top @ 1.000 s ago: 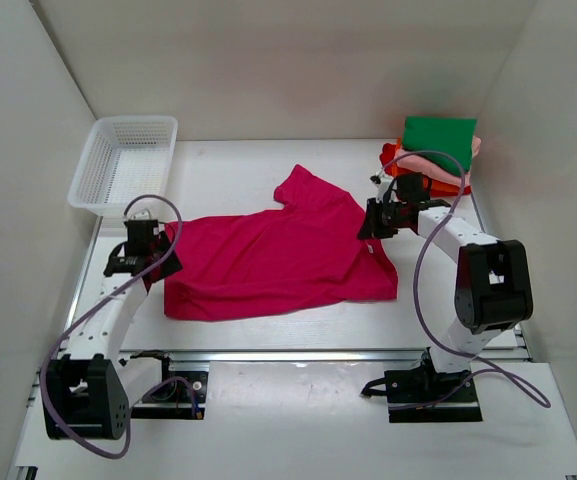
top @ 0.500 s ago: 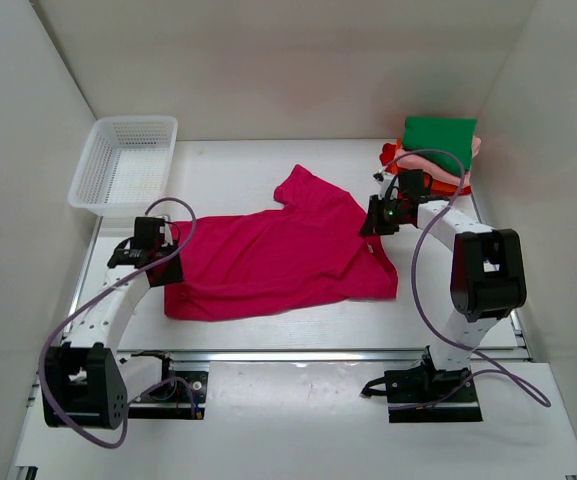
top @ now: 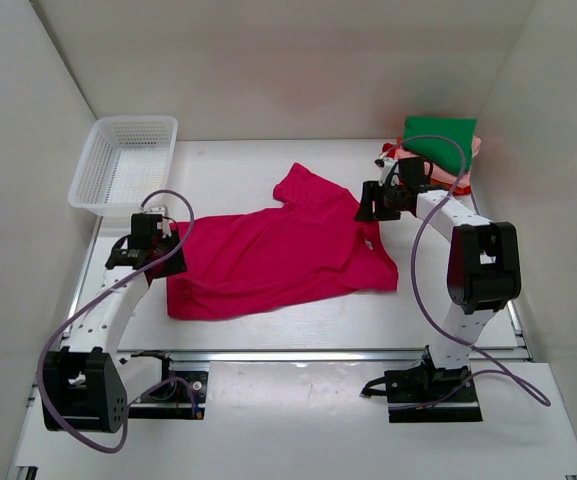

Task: Fold and stack the t-shirts
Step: Flatten out the tshirt

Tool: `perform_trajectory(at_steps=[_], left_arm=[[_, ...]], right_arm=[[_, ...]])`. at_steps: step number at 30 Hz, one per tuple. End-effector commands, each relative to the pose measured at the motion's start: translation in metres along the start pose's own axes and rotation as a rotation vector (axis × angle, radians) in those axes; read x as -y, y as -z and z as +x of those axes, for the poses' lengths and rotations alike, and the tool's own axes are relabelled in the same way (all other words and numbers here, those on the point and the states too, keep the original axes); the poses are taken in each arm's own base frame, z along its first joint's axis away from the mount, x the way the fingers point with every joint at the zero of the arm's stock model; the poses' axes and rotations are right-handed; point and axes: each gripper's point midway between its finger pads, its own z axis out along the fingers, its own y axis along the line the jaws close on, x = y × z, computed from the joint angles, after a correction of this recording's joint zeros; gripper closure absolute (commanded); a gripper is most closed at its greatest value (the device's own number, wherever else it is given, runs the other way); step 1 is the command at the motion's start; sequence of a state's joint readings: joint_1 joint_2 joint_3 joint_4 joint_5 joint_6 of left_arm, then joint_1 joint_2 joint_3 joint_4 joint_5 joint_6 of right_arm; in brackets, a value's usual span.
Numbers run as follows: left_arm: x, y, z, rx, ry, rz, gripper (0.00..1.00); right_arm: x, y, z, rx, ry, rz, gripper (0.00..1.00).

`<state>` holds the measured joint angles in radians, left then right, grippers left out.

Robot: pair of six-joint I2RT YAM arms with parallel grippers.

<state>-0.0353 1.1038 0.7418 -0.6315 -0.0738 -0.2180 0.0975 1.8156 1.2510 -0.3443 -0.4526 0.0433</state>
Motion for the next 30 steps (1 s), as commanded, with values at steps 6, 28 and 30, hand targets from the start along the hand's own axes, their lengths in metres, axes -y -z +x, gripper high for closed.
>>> perform_trajectory(at_steps=[6,28,30], left_arm=[[0.043,-0.045,-0.059,0.105,0.067,0.092,0.47],[0.064,-0.16,-0.11,-0.026,0.034,-0.054,0.53],[0.069,-0.168,-0.118,-0.031,0.025,-0.056,0.53]], right_arm=[[0.006,-0.022,-0.04,0.05,0.2,0.153,0.5],[0.063,-0.05,0.007,-0.126,0.015,0.378,0.56],[0.07,-0.046,0.002,-0.11,-0.003,0.413,0.54]])
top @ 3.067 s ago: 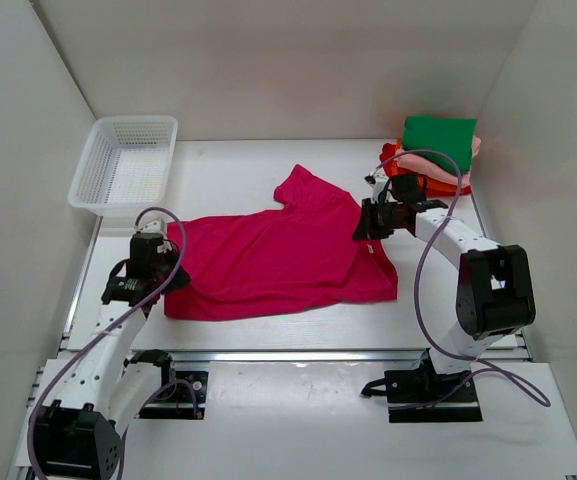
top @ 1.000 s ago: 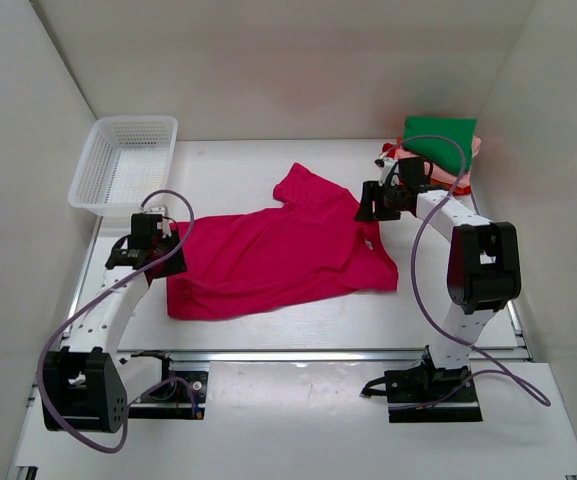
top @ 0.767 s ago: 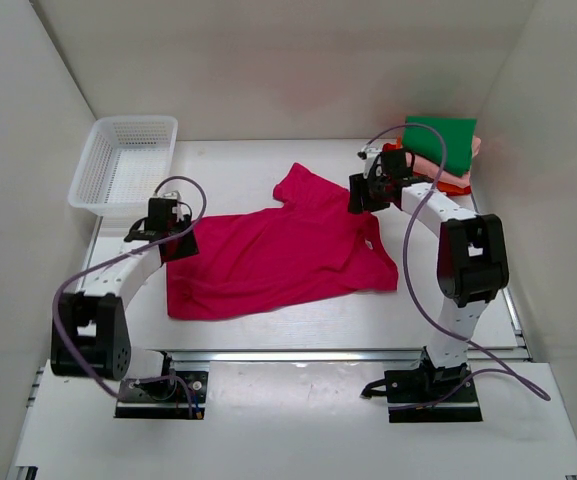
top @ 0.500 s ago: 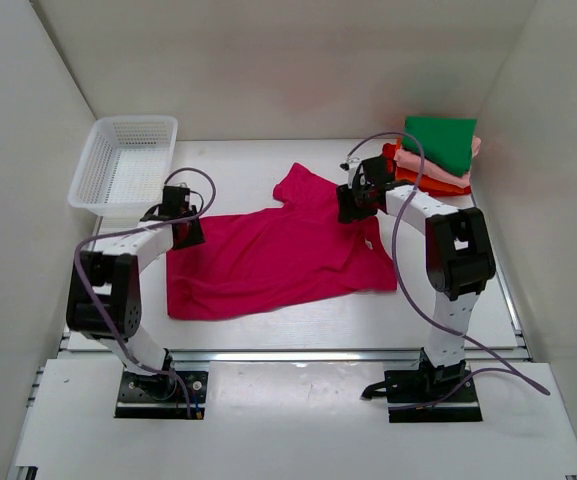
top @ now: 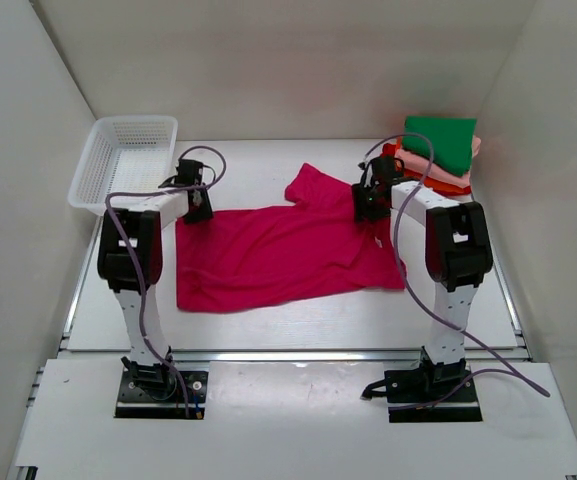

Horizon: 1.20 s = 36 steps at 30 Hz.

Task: Fold and stack the t-shirts
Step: Flatten out the tshirt

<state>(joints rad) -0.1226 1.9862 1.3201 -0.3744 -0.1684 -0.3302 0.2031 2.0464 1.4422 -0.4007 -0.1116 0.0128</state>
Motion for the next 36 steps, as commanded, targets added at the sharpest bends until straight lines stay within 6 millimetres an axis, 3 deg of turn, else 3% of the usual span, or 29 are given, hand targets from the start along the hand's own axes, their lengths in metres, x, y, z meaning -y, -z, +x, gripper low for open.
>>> perform_trajectory(at_steps=[1,4,6,7,12,13,15,17,18,20,21,22,23,24,26,27,28,30,31,33,36], left_arm=[[0.01,-0.002,-0.022,0.001,-0.015,0.01,0.53],[0.016,-0.015,-0.039,-0.016,0.001,0.012,0.55],[0.027,-0.018,-0.066,0.017,0.005,0.041,0.56],[0.027,-0.025,-0.061,-0.008,0.005,0.04,0.57],[0.052,-0.029,-0.107,0.091,-0.019,0.099,0.58],[0.059,-0.026,-0.125,0.124,-0.007,0.119,0.58],[0.064,-0.014,-0.143,0.141,-0.001,0.133,0.6],[0.061,0.02,-0.161,0.194,-0.01,0.127,0.6],[0.063,0.03,-0.167,0.232,-0.015,0.134,0.59],[0.039,0.069,-0.155,0.282,0.004,0.136,0.58],[0.033,0.078,-0.159,0.329,0.03,0.155,0.57],[0.016,0.1,-0.152,0.355,0.056,0.183,0.56],[0.015,0.115,-0.131,0.333,0.058,0.215,0.56],[0.003,0.121,-0.122,0.314,0.073,0.211,0.57],[-0.01,0.138,-0.081,0.25,0.031,0.182,0.57],[-0.013,0.132,-0.047,0.172,-0.002,0.161,0.58],[-0.008,0.143,-0.034,0.169,-0.026,0.171,0.58],[-0.013,0.143,0.018,0.104,-0.046,0.171,0.6],[-0.012,0.142,0.027,0.104,-0.053,0.178,0.63],[-0.026,0.137,0.066,0.05,-0.031,0.162,0.67],[-0.041,0.132,0.086,0.022,0.001,0.132,0.68]], right_arm=[[0.04,-0.003,0.011,-0.044,-0.096,0.137,0.55],[0.043,-0.001,-0.001,-0.028,-0.088,0.176,0.54],[0.046,-0.003,-0.001,-0.038,-0.095,0.187,0.55],[0.043,-0.004,-0.008,-0.026,-0.094,0.183,0.54],[0.037,-0.004,-0.03,0.004,-0.111,0.186,0.52],[0.035,-0.001,-0.037,0.018,-0.105,0.191,0.51],[0.031,0.007,-0.05,0.048,-0.082,0.2,0.5],[0.02,0.028,-0.068,0.108,-0.046,0.193,0.47],[0.018,0.03,-0.064,0.106,-0.03,0.192,0.45],[0.015,0.06,-0.083,0.193,-0.035,0.16,0.39],[0.011,0.063,-0.08,0.203,-0.036,0.137,0.35],[0.007,0.078,-0.094,0.264,-0.027,0.106,0.32],[0.008,0.088,-0.097,0.29,-0.024,0.089,0.31],[0.007,0.092,-0.099,0.3,-0.021,0.081,0.31],[0.002,0.112,-0.102,0.328,0.0,0.068,0.31],[-0.002,0.112,-0.095,0.312,0.017,0.059,0.31],[-0.005,0.12,-0.095,0.324,0.019,0.061,0.31],[-0.015,0.129,-0.087,0.338,0.026,0.029,0.31],[-0.017,0.125,-0.077,0.317,0.027,0.019,0.31],[-0.026,0.136,-0.069,0.337,0.012,-0.018,0.31],[-0.036,0.136,-0.05,0.32,0.014,-0.046,0.32]])
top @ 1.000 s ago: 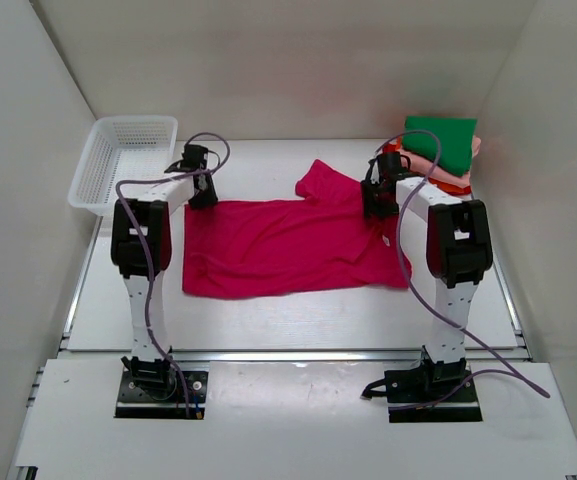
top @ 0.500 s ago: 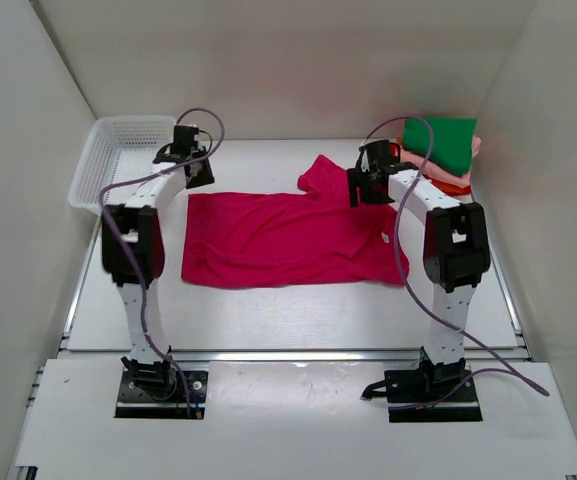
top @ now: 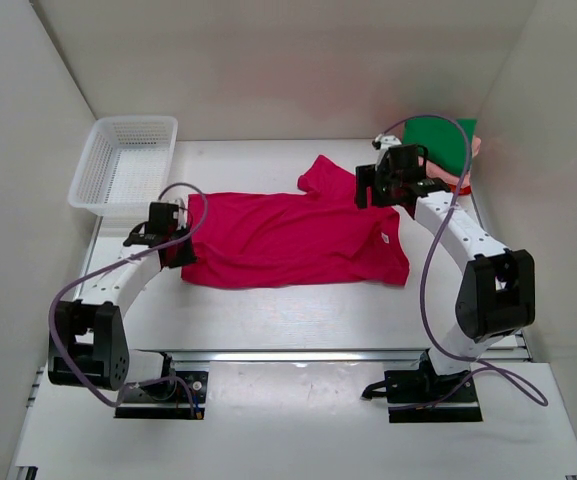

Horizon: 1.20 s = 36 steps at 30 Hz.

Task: Fold and stack the t-shirts
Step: Flatten out the tshirt

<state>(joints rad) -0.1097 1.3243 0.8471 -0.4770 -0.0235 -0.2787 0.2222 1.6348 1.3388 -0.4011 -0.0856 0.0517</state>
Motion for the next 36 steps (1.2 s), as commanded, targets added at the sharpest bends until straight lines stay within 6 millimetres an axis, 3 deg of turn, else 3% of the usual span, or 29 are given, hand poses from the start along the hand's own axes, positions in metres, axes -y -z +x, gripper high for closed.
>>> perform_trajectory(at_steps=[1,3,8,15,27,31,33,34,36], left_arm=[[-0.017,0.0,0.02,-0.027,0.03,-0.045,0.66],[-0.018,-0.002,0.027,-0.037,0.02,-0.06,0.63],[-0.025,-0.007,0.023,0.013,0.031,-0.086,0.56],[-0.032,-0.015,0.028,0.029,-0.014,-0.107,0.54],[-0.034,-0.037,0.039,-0.039,-0.05,-0.12,0.53],[-0.032,-0.033,0.041,-0.039,-0.05,-0.107,0.65],[-0.032,-0.029,0.048,-0.052,-0.045,-0.099,0.94],[-0.031,-0.026,0.039,-0.021,-0.051,-0.095,0.97],[-0.034,-0.022,0.043,-0.031,-0.035,-0.108,1.0]], right_arm=[[-0.018,0.004,0.014,0.005,-0.002,-0.06,0.32],[-0.021,0.009,0.018,0.009,-0.01,-0.081,0.31],[-0.026,0.009,0.029,-0.003,-0.028,-0.104,0.32],[-0.016,0.007,0.035,-0.012,-0.038,-0.103,0.33],[-0.021,-0.002,0.043,-0.042,-0.048,-0.122,0.35],[-0.02,0.0,0.042,-0.041,-0.045,-0.118,0.35],[-0.019,0.0,0.041,-0.036,-0.047,-0.121,0.36],[-0.02,-0.001,0.04,-0.037,-0.046,-0.125,0.35],[-0.021,-0.003,0.045,-0.049,-0.042,-0.126,0.35]])
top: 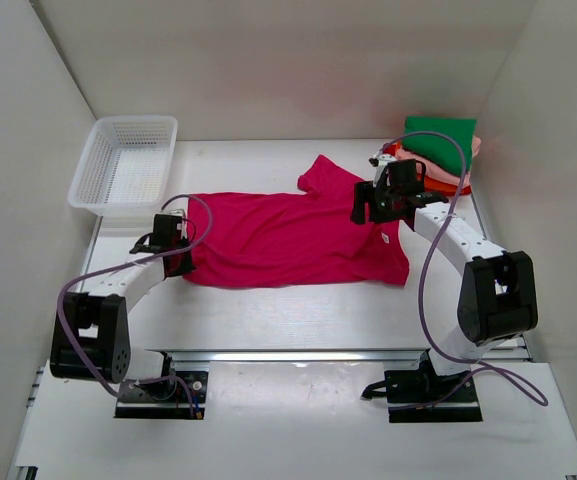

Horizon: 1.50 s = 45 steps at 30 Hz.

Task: Fold and stack the t-shirts
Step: Flatten out the tshirt

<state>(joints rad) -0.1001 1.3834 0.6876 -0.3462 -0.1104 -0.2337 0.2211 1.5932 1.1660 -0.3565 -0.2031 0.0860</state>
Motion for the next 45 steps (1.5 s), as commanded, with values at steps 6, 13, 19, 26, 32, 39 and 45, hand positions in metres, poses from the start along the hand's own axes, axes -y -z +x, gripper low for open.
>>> perform_trajectory(at_steps=[6,13,19,26,32,39,45], left_arm=[[-0.004,0.026,0.009,0.02,0.049,0.016,1.0],[-0.018,0.032,0.03,-0.056,0.103,-0.046,1.0],[-0.029,0.037,0.033,-0.039,0.138,-0.087,0.82],[0.002,0.051,-0.001,0.199,0.147,0.1,0.48],[0.004,0.036,0.005,0.161,0.079,0.094,0.49],[0.003,0.025,0.006,0.164,0.057,0.081,0.49],[0.009,0.017,-0.011,0.175,0.066,0.086,0.5]], right_arm=[[-0.001,-0.002,-0.005,0.026,0.008,-0.005,0.36],[0.002,-0.004,0.002,0.005,0.006,0.008,0.36],[0.003,-0.005,0.012,-0.015,0.016,-0.005,0.37],[-0.007,-0.01,0.022,-0.032,0.036,-0.045,0.38],[-0.06,-0.021,0.016,-0.036,0.137,-0.183,0.39],[-0.094,-0.026,0.019,-0.041,0.167,-0.249,0.39],[-0.093,-0.028,0.028,-0.062,0.17,-0.25,0.4]])
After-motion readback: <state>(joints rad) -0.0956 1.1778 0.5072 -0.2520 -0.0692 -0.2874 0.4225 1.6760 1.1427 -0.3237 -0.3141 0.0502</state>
